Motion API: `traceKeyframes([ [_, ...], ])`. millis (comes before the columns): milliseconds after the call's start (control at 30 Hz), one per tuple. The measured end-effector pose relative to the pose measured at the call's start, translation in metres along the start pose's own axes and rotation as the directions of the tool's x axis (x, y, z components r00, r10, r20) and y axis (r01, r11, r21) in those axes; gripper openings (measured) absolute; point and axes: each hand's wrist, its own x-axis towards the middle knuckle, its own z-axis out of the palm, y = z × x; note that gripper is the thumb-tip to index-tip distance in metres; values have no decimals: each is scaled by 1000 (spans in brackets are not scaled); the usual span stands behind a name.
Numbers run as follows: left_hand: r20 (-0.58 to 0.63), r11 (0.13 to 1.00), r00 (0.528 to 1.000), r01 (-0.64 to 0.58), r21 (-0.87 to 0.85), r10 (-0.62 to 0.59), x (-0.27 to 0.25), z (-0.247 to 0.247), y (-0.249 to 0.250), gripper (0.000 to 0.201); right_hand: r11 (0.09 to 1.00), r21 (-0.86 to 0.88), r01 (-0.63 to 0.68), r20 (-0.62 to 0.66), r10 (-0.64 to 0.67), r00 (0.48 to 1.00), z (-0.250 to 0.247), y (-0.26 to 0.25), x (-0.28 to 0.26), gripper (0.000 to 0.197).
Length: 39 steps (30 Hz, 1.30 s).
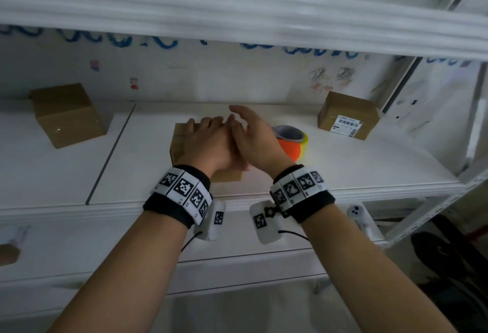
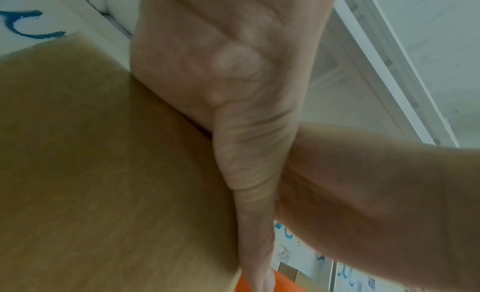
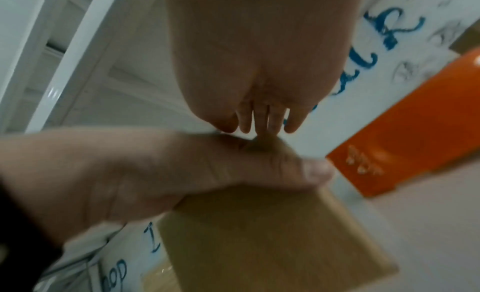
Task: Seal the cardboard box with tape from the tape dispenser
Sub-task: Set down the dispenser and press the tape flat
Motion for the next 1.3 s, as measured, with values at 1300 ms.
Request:
traceKeyframes([
  [1300,-105,756,967,110,-646,-231,-33,12,-67,56,814,-531,234,39,-252,967,38,-8,-23,46],
])
